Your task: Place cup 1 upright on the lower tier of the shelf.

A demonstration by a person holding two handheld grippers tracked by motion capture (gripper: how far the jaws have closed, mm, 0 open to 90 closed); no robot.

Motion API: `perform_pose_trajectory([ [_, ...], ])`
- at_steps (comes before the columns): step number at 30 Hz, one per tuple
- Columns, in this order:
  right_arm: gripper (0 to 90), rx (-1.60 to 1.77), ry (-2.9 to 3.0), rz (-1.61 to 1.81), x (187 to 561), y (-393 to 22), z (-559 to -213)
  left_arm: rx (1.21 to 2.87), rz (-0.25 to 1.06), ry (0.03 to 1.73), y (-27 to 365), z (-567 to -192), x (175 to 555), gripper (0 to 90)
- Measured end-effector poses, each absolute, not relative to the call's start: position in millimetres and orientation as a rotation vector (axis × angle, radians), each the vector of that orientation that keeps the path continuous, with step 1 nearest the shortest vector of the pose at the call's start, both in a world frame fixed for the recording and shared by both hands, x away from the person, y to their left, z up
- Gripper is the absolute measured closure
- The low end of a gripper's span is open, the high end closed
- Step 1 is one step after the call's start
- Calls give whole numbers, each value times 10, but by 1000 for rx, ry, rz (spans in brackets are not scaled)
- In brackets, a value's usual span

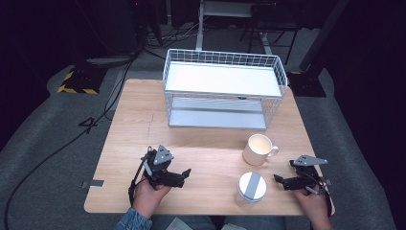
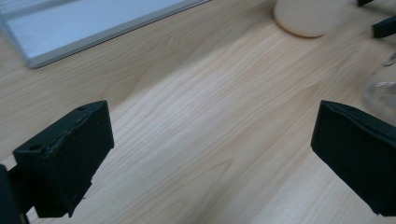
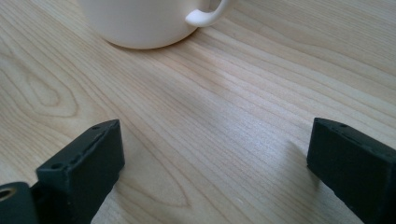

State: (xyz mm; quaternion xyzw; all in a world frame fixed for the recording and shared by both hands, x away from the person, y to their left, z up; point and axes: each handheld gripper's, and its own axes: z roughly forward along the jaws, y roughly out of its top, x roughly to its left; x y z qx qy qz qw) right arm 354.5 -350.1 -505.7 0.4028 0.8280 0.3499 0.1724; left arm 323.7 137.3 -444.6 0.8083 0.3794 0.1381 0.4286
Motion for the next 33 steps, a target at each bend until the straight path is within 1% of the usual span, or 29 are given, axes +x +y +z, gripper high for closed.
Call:
perform_pose_trajectory([
  [9, 42, 1144, 2348, 994, 3544, -3501, -5057, 2047, 288, 823, 1022, -4408, 3136, 0],
  [19, 41, 1144, 2349, 992, 3545, -3501, -5056, 2062, 213, 718, 716, -4432, 3013, 0],
  [33, 42, 1144, 2349, 993, 3545, -3501, -5056, 2034, 125, 641, 373, -4512, 2862, 3],
])
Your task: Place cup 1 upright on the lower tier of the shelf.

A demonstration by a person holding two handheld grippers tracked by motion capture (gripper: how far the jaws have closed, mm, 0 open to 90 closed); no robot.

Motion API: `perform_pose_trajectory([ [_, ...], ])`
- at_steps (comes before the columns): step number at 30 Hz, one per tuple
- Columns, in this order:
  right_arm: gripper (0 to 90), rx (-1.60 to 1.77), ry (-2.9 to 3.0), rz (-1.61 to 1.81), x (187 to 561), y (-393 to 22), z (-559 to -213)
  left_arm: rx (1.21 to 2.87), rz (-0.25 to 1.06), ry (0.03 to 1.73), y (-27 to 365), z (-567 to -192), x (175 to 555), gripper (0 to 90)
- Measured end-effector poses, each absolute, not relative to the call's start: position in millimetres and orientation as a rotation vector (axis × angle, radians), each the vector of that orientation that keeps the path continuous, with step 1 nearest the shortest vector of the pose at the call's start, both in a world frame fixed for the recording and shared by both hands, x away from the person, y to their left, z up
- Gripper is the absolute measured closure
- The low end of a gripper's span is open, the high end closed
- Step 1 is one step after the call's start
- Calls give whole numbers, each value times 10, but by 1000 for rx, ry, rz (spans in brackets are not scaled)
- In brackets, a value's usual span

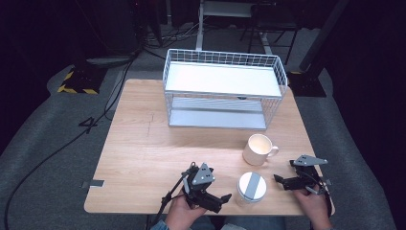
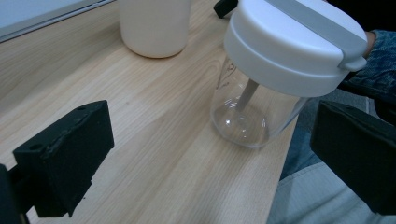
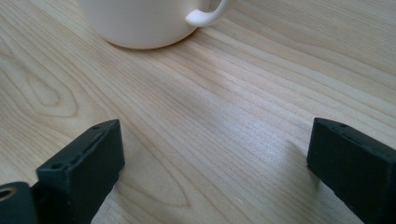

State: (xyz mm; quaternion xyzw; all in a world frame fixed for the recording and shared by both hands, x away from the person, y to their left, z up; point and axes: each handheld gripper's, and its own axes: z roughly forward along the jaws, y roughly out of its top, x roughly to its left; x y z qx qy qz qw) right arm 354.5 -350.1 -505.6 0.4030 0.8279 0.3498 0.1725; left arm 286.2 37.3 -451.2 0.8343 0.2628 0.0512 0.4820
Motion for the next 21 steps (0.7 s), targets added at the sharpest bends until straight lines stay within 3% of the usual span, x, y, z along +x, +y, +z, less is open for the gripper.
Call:
perform_pose_trajectory([
  [21, 42, 1143, 2349, 993, 3545, -3501, -5056, 2016, 52, 546, -84, -4698, 2803, 2],
])
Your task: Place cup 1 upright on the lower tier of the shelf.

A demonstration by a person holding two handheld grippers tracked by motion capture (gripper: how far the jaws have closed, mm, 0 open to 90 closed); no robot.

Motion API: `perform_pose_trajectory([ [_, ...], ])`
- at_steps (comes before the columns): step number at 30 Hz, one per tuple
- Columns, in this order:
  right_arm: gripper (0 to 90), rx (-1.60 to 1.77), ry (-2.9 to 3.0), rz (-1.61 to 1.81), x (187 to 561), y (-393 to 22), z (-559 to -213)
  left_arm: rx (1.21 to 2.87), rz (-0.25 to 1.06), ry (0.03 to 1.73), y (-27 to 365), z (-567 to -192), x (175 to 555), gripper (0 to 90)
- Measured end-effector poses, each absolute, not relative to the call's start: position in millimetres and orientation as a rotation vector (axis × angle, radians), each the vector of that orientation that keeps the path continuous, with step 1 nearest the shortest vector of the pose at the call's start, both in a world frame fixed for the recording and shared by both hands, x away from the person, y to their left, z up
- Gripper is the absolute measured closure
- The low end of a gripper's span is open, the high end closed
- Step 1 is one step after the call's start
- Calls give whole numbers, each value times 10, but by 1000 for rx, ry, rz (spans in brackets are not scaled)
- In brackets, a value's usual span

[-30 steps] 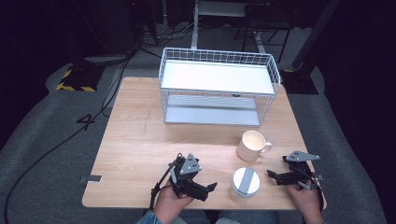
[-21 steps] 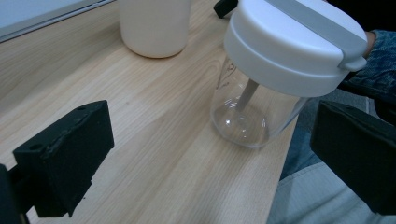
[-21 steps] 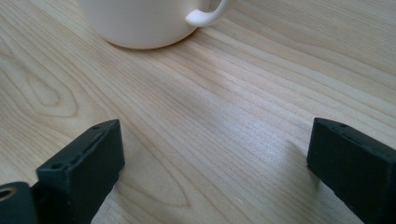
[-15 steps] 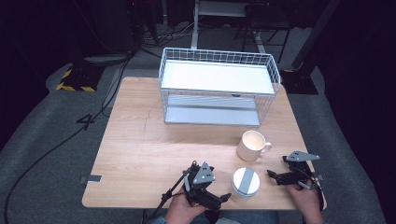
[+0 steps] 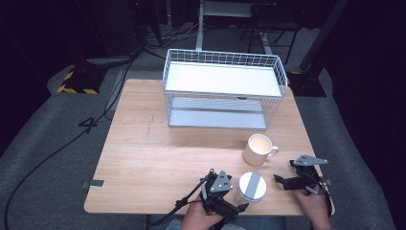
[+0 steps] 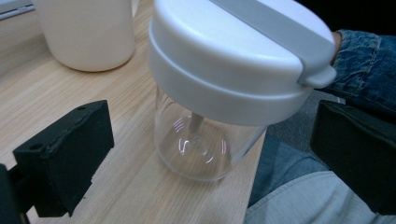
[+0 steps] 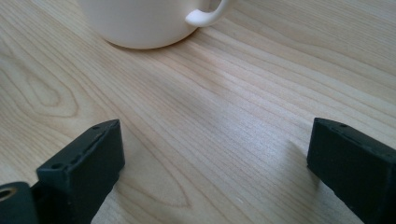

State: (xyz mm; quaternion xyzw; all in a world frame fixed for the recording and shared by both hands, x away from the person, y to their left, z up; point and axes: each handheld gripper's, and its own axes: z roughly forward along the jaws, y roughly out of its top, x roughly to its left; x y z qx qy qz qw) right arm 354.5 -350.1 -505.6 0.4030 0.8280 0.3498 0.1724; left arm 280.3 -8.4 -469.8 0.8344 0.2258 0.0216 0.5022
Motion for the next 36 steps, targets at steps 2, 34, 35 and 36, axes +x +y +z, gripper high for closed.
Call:
perform_pose_trajectory([
  [2, 42, 1144, 2350, 993, 3545, -3502, -5056, 2017, 33, 538, -135, -4743, 2818, 2],
  [34, 42, 1144, 2350, 993, 3545, -3501, -5056, 2060, 58, 564, -483, -4989, 2897, 133],
  [35, 42, 1144, 2350, 993, 3545, -3501, -5056, 2060, 58, 564, -483, -4989, 2897, 135],
  [36, 42, 1143, 2350, 995, 3545, -3502, -5056, 2065, 71, 556, -485, -4986, 2890, 139],
])
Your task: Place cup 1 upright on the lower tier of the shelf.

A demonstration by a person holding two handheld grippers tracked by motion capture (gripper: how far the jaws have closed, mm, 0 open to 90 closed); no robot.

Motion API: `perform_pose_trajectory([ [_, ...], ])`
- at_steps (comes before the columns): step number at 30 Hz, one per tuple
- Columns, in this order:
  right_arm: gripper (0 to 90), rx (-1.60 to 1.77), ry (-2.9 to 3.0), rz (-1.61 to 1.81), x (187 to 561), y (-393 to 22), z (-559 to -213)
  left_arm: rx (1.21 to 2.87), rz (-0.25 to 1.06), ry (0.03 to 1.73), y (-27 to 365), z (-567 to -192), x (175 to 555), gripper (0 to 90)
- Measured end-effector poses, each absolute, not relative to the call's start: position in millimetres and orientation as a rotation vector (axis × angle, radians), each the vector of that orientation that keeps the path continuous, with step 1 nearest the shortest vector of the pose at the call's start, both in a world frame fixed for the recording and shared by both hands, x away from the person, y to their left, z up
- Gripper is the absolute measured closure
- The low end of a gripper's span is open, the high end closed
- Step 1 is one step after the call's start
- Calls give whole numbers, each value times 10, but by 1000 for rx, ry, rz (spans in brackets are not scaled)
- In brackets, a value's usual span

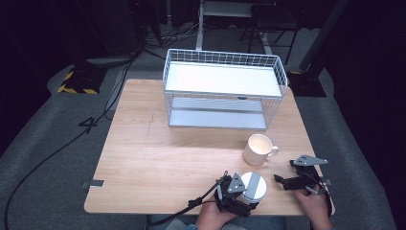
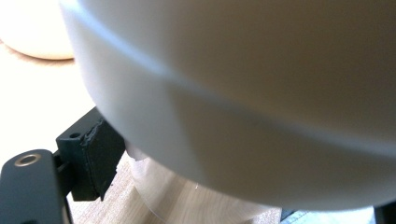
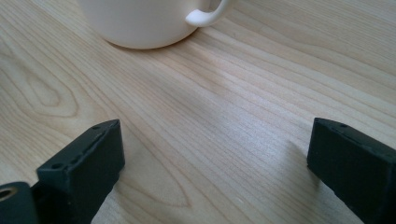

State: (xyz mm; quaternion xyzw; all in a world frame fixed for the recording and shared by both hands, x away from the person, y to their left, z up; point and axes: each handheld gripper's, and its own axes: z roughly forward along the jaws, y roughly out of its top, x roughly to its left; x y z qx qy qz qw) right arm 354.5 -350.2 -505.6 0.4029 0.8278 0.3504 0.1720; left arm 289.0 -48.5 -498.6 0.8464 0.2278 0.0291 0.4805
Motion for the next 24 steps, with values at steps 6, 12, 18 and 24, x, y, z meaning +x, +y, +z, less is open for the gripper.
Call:
perform_pose_trajectory([
  [6, 42, 1143, 2350, 993, 3545, -3502, -5056, 2061, 103, 540, -484, -4983, 2871, 154],
  [12, 42, 1143, 2350, 995, 3545, -3502, -5057, 2048, 142, 520, -472, -4967, 2860, 181],
  [18, 42, 1144, 2350, 995, 3545, -3502, -5056, 2052, 159, 502, -470, -4963, 2852, 187],
  [24, 42, 1143, 2350, 993, 3545, -3502, -5056, 2057, 163, 493, -465, -4957, 2837, 189],
])
